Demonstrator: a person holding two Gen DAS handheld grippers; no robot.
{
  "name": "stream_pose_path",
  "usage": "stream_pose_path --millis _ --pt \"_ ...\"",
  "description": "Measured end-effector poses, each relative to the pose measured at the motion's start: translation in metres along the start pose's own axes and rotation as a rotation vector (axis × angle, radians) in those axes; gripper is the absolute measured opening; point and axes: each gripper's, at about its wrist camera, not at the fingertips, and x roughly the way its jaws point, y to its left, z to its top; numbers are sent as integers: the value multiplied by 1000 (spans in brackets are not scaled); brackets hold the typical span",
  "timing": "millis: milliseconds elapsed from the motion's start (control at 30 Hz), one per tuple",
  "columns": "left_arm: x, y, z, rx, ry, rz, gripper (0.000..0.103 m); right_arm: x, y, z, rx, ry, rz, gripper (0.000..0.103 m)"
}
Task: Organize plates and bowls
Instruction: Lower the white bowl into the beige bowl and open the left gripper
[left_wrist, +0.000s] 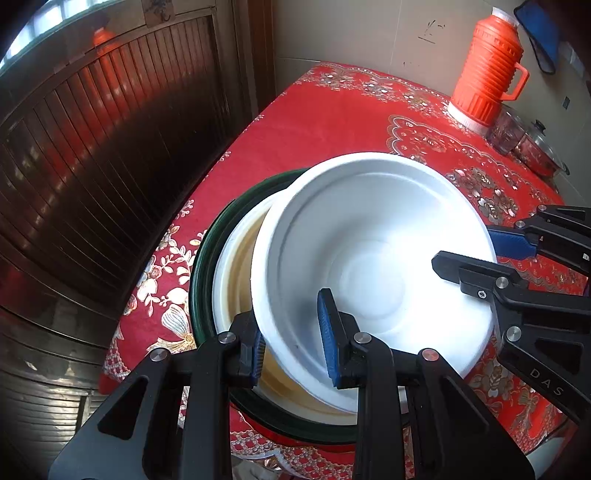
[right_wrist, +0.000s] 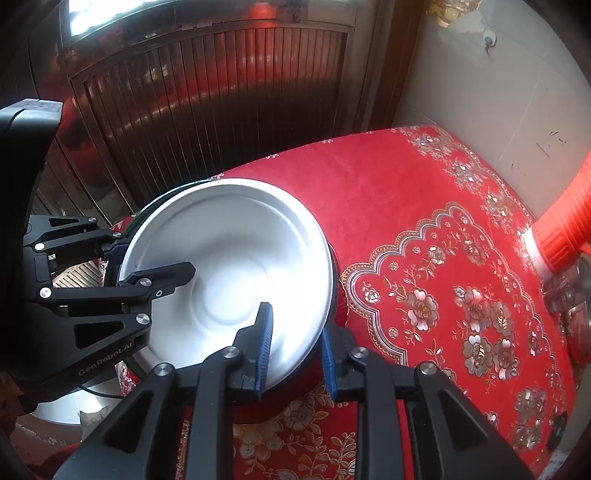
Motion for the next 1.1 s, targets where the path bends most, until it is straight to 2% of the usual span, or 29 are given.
stream_pose_path --millis 933,1067,1100 --pt "-1 -3 -6 -20 -48 21 27 1 1 -2 10 -3 5 28" --pt "-2 -5 -8 -22 -55 6 36 0 1 -2 14 -12 3 29" --pt "-3 -6 -8 -19 -59 5 38 0 1 -3 16 -15 1 34"
